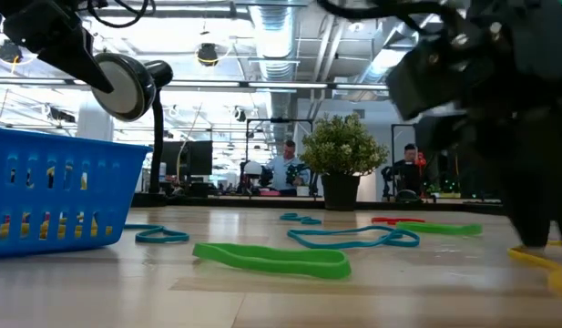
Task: Pick and place rubber bands into bin
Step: Put the yellow rubber band into the blue basket
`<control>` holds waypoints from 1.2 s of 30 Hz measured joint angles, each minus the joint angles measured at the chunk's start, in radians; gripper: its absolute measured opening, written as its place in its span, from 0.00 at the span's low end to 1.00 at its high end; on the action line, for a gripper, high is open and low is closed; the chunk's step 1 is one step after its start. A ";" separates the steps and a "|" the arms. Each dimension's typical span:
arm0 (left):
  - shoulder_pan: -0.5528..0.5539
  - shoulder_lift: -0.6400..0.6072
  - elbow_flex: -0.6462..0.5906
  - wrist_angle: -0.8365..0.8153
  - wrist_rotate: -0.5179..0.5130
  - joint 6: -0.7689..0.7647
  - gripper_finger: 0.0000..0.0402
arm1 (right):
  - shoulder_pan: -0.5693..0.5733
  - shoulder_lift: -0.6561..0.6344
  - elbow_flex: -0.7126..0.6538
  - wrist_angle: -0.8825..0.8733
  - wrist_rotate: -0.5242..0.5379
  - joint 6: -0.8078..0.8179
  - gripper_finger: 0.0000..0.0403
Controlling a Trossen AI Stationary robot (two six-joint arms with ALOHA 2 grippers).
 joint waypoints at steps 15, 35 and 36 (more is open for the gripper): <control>0.000 0.046 0.000 0.014 0.015 0.001 0.28 | -0.017 -0.012 0.003 -0.025 0.016 -0.025 0.30; 0.000 0.065 0.000 0.025 0.021 0.019 0.28 | -0.020 -0.012 -0.009 -0.008 0.014 -0.089 0.25; 0.000 0.065 0.000 0.025 0.021 0.020 0.28 | -0.016 -0.012 -0.009 -0.008 0.019 -0.089 0.24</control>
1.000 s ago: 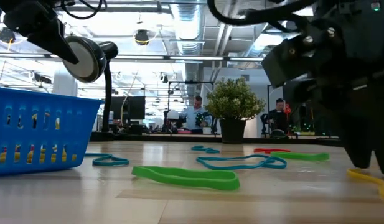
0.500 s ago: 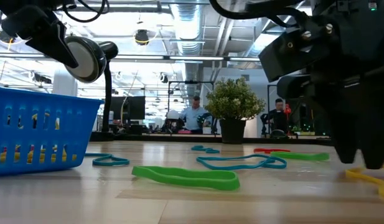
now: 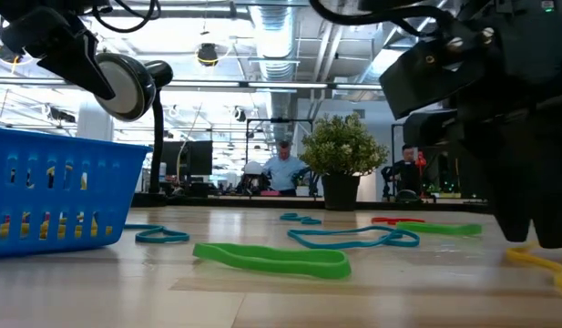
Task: Pick and place rubber bands into bin
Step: Put the yellow rubber band into the blue basket
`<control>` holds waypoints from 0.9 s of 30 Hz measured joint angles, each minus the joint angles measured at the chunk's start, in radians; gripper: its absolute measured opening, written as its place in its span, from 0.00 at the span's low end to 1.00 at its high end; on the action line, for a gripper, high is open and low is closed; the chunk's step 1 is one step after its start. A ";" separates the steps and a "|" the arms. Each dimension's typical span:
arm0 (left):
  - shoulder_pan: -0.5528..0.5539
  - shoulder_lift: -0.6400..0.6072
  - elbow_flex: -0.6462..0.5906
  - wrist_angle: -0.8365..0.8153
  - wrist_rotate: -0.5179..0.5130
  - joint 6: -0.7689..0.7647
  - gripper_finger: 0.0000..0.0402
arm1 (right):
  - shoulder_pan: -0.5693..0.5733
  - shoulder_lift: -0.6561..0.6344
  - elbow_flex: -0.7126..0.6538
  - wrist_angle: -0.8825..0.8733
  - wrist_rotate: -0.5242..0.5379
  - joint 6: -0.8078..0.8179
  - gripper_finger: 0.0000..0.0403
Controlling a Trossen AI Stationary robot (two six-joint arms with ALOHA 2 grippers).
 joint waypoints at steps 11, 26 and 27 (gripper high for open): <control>0.000 0.000 0.000 0.009 0.028 0.001 0.28 | -0.016 0.000 0.000 0.025 0.064 0.000 0.23; 0.000 0.000 0.000 0.009 0.034 0.002 0.28 | 0.002 -0.001 -0.031 0.078 0.055 0.001 0.23; 0.000 0.000 0.000 0.009 0.034 0.002 0.28 | -0.001 -0.005 -0.045 0.094 0.054 0.001 0.23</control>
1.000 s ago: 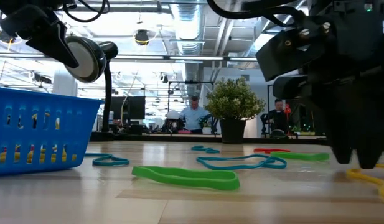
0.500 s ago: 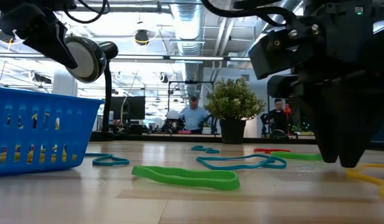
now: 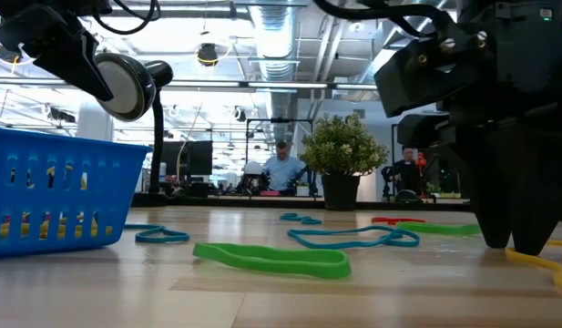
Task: Pick and place rubber bands into bin
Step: Put the yellow rubber band into the blue basket
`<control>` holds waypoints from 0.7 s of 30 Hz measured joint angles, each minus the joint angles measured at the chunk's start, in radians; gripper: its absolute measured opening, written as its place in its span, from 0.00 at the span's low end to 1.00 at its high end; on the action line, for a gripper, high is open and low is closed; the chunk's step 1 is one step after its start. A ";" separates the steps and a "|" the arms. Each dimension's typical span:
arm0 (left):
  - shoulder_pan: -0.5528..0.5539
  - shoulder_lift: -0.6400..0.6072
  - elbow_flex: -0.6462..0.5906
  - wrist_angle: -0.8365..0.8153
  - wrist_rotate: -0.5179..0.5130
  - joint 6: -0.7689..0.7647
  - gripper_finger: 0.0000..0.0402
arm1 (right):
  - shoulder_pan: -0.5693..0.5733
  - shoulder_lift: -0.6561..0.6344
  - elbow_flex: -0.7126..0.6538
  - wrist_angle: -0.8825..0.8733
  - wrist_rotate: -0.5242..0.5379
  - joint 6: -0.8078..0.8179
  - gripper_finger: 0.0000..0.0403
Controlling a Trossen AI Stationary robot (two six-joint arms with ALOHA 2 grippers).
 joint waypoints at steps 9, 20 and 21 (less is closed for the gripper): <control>0.000 0.000 0.000 0.000 0.001 0.000 0.28 | 0.000 -0.001 -0.031 0.035 -0.014 0.000 0.23; 0.000 0.000 0.000 0.006 0.001 0.000 0.28 | -0.004 0.000 -0.035 0.075 -0.021 0.120 0.02; 0.000 0.000 0.000 0.006 0.001 0.000 0.28 | 0.001 0.000 -0.035 0.079 -0.022 0.130 0.02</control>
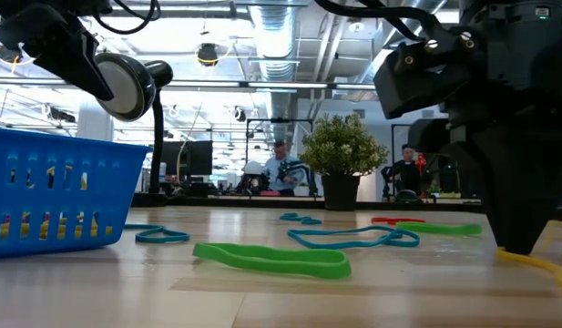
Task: Pick and place rubber bands into bin
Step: Put the yellow rubber band into the blue basket
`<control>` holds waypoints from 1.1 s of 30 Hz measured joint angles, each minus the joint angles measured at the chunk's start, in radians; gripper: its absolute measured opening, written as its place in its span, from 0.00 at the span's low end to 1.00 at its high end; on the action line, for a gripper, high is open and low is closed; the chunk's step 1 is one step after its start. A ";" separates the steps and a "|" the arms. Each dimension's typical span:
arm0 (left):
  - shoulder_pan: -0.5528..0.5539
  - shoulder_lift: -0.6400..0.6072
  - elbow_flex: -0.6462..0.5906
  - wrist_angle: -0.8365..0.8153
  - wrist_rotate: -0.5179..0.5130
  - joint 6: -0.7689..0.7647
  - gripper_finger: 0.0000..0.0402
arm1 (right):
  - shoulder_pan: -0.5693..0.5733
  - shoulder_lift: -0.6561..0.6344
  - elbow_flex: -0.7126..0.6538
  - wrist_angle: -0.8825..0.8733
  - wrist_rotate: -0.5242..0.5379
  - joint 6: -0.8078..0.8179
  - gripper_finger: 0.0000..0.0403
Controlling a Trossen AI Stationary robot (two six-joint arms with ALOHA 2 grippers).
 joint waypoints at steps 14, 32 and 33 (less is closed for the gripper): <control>0.000 0.000 0.000 0.007 0.000 0.000 0.28 | 0.061 -0.180 0.107 0.122 0.107 -0.151 0.00; 0.000 0.000 0.000 0.021 0.001 0.025 0.28 | -0.088 -0.123 0.114 0.875 0.285 -0.638 0.00; 0.000 0.000 0.000 0.020 0.001 0.025 0.28 | -0.098 -0.103 0.114 0.902 0.274 -0.637 0.00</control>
